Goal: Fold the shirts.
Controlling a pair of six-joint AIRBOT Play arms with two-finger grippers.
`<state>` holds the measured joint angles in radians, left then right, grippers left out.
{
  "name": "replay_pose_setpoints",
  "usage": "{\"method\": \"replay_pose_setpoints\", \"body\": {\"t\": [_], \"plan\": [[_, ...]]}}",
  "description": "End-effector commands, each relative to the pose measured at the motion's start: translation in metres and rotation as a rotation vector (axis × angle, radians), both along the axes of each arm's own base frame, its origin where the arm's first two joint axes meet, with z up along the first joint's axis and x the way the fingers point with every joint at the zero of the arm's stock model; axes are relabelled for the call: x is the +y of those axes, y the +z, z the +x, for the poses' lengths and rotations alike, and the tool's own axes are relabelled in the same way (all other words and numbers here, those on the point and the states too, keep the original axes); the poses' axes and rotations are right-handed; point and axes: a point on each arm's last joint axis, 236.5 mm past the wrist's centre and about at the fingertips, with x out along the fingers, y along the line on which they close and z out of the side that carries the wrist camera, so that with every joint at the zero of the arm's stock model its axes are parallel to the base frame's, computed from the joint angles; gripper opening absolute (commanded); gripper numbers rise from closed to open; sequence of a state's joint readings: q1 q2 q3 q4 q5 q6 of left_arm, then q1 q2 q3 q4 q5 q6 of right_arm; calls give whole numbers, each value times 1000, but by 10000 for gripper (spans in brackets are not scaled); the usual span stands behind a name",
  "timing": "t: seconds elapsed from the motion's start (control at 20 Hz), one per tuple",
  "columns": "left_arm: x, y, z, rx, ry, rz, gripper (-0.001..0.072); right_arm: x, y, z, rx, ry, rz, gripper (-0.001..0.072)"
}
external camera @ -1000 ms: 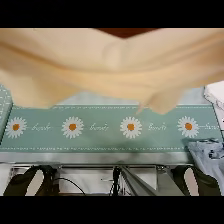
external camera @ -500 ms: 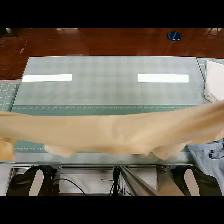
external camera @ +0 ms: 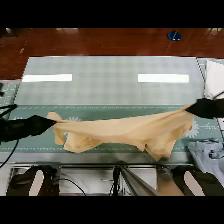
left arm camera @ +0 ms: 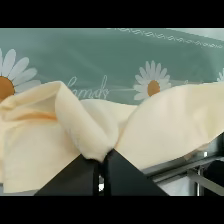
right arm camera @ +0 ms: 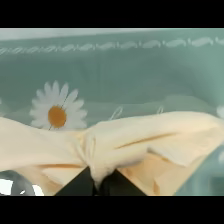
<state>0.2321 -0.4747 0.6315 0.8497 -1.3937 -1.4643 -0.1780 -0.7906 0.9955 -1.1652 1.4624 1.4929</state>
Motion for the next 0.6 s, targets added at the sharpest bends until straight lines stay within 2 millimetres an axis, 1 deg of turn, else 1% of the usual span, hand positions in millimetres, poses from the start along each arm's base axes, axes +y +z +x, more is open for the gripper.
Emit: {"method": "replay_pose_setpoints", "body": {"t": [0.0,0.05,0.1,0.2,0.25,0.35,0.4,0.45,0.55], "plan": [[10,-64,37,11,46,15,23,7,-51,78,-87,-19,-16,25],[14,-76,46,35,56,21,23,12,-66,92,-82,-21,-12,25],[18,-88,53,65,77,21,23,16,-80,101,-72,-14,-13,25],[26,-112,64,127,117,23,23,20,-107,116,-61,12,-33,26],[28,-123,68,152,135,21,23,21,-116,122,-63,12,-39,26],[32,-134,79,171,184,3,24,16,-122,138,-99,-18,-49,26],[35,-136,88,159,220,-8,24,12,-118,147,-138,-35,-58,26],[39,-135,98,135,262,-18,24,9,-113,158,-187,-57,-63,26],[44,-128,115,66,299,-24,25,4,-105,171,-250,-87,-68,27]]}}
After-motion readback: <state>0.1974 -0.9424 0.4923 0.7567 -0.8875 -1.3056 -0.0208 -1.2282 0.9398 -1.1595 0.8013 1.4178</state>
